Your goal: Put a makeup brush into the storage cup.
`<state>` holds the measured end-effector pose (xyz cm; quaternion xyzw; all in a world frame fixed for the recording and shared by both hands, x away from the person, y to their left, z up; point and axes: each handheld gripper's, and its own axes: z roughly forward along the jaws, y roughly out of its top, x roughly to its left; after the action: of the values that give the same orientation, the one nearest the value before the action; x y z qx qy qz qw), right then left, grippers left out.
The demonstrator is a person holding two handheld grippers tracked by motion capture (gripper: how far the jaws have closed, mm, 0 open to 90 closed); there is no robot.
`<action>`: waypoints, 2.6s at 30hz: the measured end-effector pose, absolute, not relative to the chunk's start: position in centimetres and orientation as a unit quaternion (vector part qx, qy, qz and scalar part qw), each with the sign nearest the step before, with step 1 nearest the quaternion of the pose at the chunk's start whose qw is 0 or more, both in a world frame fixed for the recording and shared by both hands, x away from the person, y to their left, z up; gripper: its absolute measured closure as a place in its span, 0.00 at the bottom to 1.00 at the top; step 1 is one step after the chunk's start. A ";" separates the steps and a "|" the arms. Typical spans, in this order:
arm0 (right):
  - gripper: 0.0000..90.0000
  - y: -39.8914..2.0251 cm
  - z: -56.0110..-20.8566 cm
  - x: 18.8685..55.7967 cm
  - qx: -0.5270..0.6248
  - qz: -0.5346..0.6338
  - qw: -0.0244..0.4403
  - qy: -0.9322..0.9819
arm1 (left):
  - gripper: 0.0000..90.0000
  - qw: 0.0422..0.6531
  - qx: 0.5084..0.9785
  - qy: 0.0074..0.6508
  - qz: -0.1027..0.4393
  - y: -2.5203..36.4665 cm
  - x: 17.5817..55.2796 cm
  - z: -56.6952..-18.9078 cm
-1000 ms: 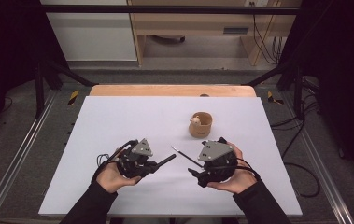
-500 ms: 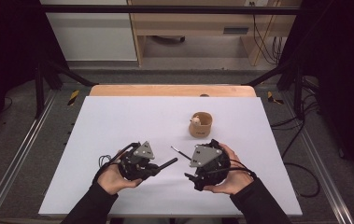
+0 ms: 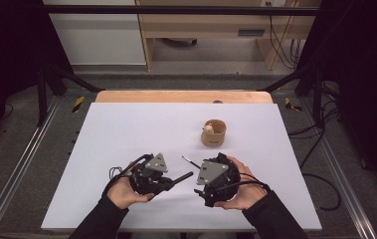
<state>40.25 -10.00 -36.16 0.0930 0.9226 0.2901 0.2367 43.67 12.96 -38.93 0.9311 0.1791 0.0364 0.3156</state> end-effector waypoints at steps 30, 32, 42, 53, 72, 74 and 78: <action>0.34 -7.8 -38.0 39.9 0.001 0.235 0.247 0.940 | 0.88 0.314 0.934 0.171 0.003 11.7 43.5 -38.9; 0.36 -7.8 -38.1 39.9 -0.007 0.233 0.249 0.940 | 0.88 0.312 0.934 0.173 0.002 11.6 43.5 -38.9; 0.44 -7.2 -38.6 40.0 -0.034 0.221 0.251 0.942 | 0.88 0.307 0.936 0.171 -0.006 11.3 43.5 -38.9; 0.57 -6.6 -38.9 39.9 -0.071 0.220 0.264 0.936 | 0.88 0.296 0.941 0.164 -0.006 10.9 43.5 -38.6; 0.80 -6.4 -39.3 39.7 -0.118 0.207 0.259 0.936 | 0.88 0.294 0.943 0.155 -0.010 10.5 43.1 -38.6; 0.80 -6.4 -39.3 39.6 -0.117 0.206 0.259 0.936 | 0.88 0.292 0.944 0.154 -0.011 10.4 43.1 -38.6; 0.81 -6.3 -39.3 39.6 -0.120 0.205 0.257 0.937 | 0.88 0.290 0.945 0.152 -0.012 10.4 43.0 -38.6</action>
<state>39.60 -6.33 -39.32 -0.1198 0.9367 0.2052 0.2572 43.04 10.43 -38.57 0.9448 0.1522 -0.0116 0.2898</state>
